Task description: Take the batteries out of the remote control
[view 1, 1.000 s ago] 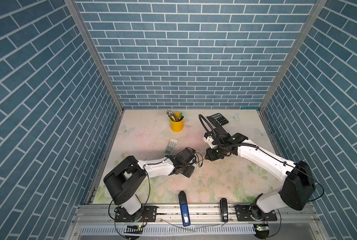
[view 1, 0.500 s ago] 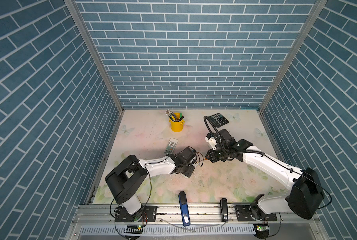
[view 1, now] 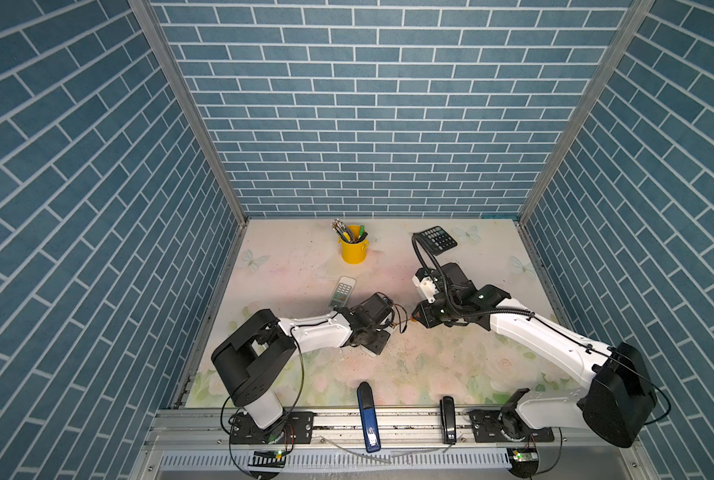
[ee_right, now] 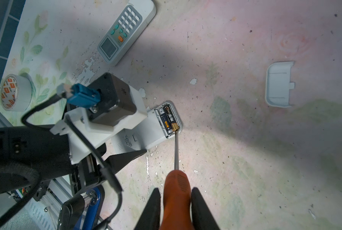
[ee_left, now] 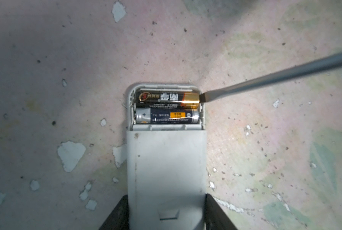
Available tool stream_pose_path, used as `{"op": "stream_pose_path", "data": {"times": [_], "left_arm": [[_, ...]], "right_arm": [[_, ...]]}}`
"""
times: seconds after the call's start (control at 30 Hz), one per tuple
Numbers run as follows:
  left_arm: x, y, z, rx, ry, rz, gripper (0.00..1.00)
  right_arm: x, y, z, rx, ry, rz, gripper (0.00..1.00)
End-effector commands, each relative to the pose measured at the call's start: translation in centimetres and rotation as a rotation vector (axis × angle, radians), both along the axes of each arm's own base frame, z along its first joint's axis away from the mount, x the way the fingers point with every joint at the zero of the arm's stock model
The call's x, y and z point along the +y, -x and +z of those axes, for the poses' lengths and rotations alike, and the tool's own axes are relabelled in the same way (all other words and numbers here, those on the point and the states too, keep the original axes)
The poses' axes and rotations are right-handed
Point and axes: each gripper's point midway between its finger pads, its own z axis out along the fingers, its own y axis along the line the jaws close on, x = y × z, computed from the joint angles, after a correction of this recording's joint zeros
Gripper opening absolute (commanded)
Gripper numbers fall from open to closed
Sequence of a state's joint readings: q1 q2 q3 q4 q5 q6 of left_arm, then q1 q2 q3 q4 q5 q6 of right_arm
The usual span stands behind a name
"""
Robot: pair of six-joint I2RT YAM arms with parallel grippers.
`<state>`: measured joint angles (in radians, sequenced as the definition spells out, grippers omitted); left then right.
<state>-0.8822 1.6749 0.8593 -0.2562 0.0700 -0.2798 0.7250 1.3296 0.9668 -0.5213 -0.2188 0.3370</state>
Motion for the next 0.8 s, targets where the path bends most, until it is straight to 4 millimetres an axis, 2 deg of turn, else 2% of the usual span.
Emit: {"op": "stream_pose_path", "data": {"times": [0.0, 0.77], "left_arm": [[2.4, 5.4, -5.5, 0.224, -0.114, -0.074, 0.37], [2.2, 5.6, -5.7, 0.232, -0.111, -0.079, 0.37]], "right_arm": [[1.8, 0.2, 0.3, -0.007, -0.095, 0.020, 0.00], [1.8, -0.7, 2.5, -0.100, -0.178, -0.029, 0.00]]}}
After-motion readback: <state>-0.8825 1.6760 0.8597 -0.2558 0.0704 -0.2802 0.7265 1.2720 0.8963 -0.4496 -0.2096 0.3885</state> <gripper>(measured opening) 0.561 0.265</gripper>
